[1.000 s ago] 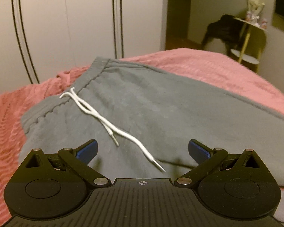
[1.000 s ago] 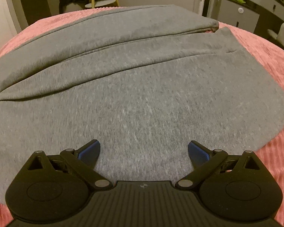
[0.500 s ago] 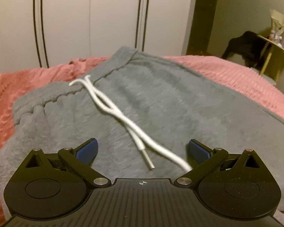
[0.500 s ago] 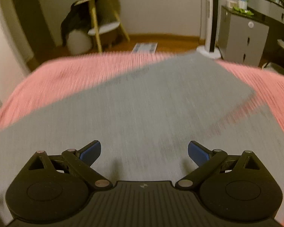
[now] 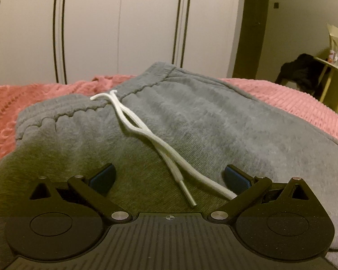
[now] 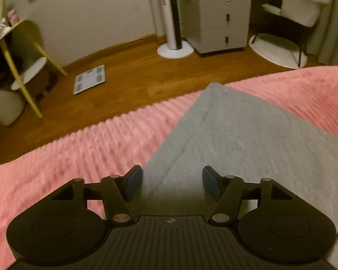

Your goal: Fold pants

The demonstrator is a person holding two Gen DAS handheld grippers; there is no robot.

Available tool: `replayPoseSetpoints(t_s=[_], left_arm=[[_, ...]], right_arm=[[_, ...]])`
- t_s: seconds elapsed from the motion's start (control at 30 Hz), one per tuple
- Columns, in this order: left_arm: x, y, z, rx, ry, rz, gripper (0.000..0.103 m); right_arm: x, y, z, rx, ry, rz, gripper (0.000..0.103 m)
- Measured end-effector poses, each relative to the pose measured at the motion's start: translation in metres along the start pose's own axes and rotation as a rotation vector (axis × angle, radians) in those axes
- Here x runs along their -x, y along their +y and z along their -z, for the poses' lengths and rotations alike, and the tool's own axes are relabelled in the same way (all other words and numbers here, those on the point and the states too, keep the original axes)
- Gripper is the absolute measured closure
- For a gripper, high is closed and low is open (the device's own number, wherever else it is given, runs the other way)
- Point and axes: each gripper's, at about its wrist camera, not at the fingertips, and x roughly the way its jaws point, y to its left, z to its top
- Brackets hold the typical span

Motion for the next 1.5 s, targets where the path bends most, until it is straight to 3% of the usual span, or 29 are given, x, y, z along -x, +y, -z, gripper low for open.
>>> replayPoseSetpoints(t_s=[0.07, 0.13, 0.23, 0.27, 0.3, 0.47, 0.6, 0.7, 0.77, 0.87, 0.9, 0.93, 1.0, 1.13, 1.23, 1.3, 1.4, 1.5], left_arm=[[-0.002, 0.001, 0.0, 0.007, -0.004, -0.001, 0.0], [-0.005, 0.001, 0.0, 0.01, -0.003, -0.005, 0.0], [-0.005, 0.002, 0.0, 0.016, 0.001, -0.001, 0.0], [-0.005, 0.002, -0.001, 0.019, 0.003, 0.0, 0.0], [-0.006, 0.003, -0.002, 0.021, 0.004, 0.002, 0.0], [-0.004, 0.009, -0.005, 0.053, 0.012, 0.028, 0.0], [-0.001, 0.016, -0.008, 0.079, 0.012, 0.057, 0.0], [0.008, 0.022, -0.012, 0.115, -0.002, 0.105, 0.0], [0.019, 0.029, -0.016, 0.166, -0.002, 0.2, 0.0], [0.027, 0.039, -0.024, 0.257, 0.027, 0.414, 0.0], [0.025, 0.041, -0.027, 0.281, 0.062, 0.479, 0.0], [0.021, 0.042, -0.03, 0.307, 0.115, 0.537, 0.0], [0.008, 0.045, -0.034, 0.385, 0.217, 0.612, 0.0], [-0.016, 0.049, -0.048, 0.508, 0.301, 0.637, 0.0], [-0.037, 0.041, -0.068, 0.48, 0.308, 0.626, 0.002], [-0.054, 0.031, -0.078, 0.479, 0.332, 0.619, 0.009], [-0.083, 0.016, -0.085, 0.492, 0.432, 0.618, 0.023], [-0.103, -0.001, -0.092, 0.477, 0.456, 0.607, 0.035]], right_arm=[[-0.01, 0.008, -0.004, 0.015, 0.025, 0.029, 0.037], [-0.014, 0.014, -0.003, 0.037, 0.025, 0.062, 0.041], [-0.009, 0.018, 0.006, 0.091, -0.015, 0.095, 0.075], [-0.01, 0.019, 0.005, 0.096, -0.025, 0.094, 0.093], [-0.007, 0.017, 0.007, 0.097, -0.03, 0.087, 0.097], [0.067, -0.015, 0.031, 0.105, -0.202, -0.017, 0.098], [0.157, -0.094, 0.085, 0.081, -0.346, -0.149, 0.098], [0.197, -0.175, 0.143, 0.011, -0.384, -0.155, 0.098], [0.197, -0.224, 0.185, -0.043, -0.331, -0.143, 0.098], [0.161, -0.285, 0.228, -0.169, -0.17, -0.145, 0.1], [0.151, -0.299, 0.236, -0.199, -0.147, -0.133, 0.102], [0.148, -0.308, 0.239, -0.208, -0.171, -0.176, 0.102], [0.149, -0.313, 0.23, -0.213, -0.167, -0.199, 0.094], [0.14, -0.317, 0.222, -0.184, -0.195, -0.253, 0.087], [0.133, -0.322, 0.222, -0.218, -0.202, -0.303, 0.086], [0.132, -0.324, 0.221, -0.253, -0.195, -0.338, 0.085], [0.13, -0.332, 0.217, -0.301, -0.183, -0.391, 0.083], [0.126, -0.34, 0.217, -0.359, -0.172, -0.435, 0.08]])
